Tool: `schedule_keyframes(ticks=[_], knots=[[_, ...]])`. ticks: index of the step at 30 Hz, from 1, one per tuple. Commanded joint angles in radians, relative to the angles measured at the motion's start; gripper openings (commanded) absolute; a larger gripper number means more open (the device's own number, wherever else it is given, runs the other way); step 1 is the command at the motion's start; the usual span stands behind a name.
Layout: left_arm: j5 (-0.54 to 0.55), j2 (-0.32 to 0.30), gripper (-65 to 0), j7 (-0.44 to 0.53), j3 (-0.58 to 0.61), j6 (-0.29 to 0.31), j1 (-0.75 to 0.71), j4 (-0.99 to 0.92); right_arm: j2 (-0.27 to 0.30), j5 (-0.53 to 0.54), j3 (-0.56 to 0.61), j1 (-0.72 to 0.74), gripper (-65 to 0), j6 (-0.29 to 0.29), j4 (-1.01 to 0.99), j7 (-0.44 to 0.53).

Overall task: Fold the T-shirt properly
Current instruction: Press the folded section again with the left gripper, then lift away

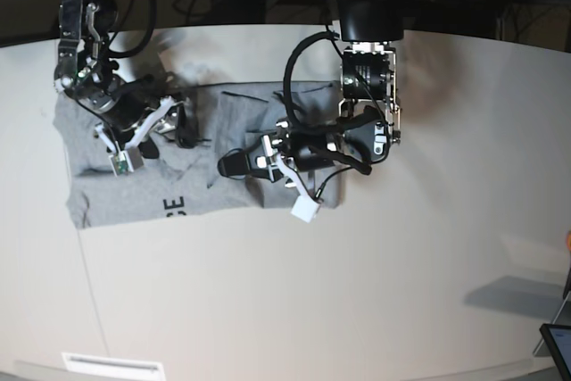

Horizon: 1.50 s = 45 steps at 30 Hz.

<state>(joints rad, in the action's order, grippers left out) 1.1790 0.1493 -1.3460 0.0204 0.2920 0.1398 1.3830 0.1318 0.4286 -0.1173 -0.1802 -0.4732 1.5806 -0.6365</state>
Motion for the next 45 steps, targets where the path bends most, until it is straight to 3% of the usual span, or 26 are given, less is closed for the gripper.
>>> schedule_keyframes(ticks=[1, 12, 18, 26, 28, 31, 34, 37, 40, 41, 45], knots=[[0.031, 0.008, -65.0, 0.003, 0.005, 0.008, 0.014, 0.012, 0.006, -0.010, 0.000, 0.001, -22.3, 0.006, 0.001, -0.039], [0.186, 0.008, -65.0, 0.003, 0.056, 0.011, -0.002, -0.107, 0.006, -0.010, 0.000, 0.001, -22.2, 0.006, 0.001, -0.039], [0.244, 0.008, -65.0, 0.007, 0.134, 0.109, 0.002, -0.107, 0.006, -0.010, 0.000, 0.001, -22.2, 0.006, 0.001, -0.039], [0.305, 0.008, -65.0, 0.003, 0.146, 0.118, -0.004, -0.116, 0.006, -0.010, 0.000, 0.001, -22.2, 0.006, 0.001, -0.039], [0.305, 0.008, -65.0, 0.003, 0.158, 0.157, -0.004, -0.116, 0.004, -0.010, 0.001, 0.001, -22.2, 0.006, 0.001, -0.039], [0.305, 0.008, -65.0, 0.007, 0.198, 0.280, 0.008, -0.107, 0.004, -0.012, 0.001, 0.001, -22.2, 0.006, -0.001, -0.039], [0.305, 0.008, -65.0, 0.007, 0.212, 0.312, 0.037, -0.049, 0.004, -0.012, 0.001, 0.006, -22.2, 0.006, -0.035, -0.039], [0.302, 0.008, -65.0, 0.009, 0.183, 0.312, 0.054, 0.040, 0.009, -0.012, 0.001, 0.015, -22.2, 0.006, -0.081, -0.036], [0.141, 0.008, -65.0, 0.013, 0.125, 0.289, 0.065, 0.155, 0.009, -0.012, 0.001, 0.015, -22.2, 0.004, -0.088, -0.035], [0.082, -0.001, -65.0, 0.013, 0.114, 0.258, 0.065, 0.200, 0.009, -0.012, 0.001, 0.015, -22.2, 0.004, -0.085, -0.035], [-0.127, -0.096, -65.0, 0.015, 0.099, 0.046, 0.039, 0.321, 0.010, -0.012, 0.001, 0.014, -22.3, 0.004, -0.079, -0.035]])
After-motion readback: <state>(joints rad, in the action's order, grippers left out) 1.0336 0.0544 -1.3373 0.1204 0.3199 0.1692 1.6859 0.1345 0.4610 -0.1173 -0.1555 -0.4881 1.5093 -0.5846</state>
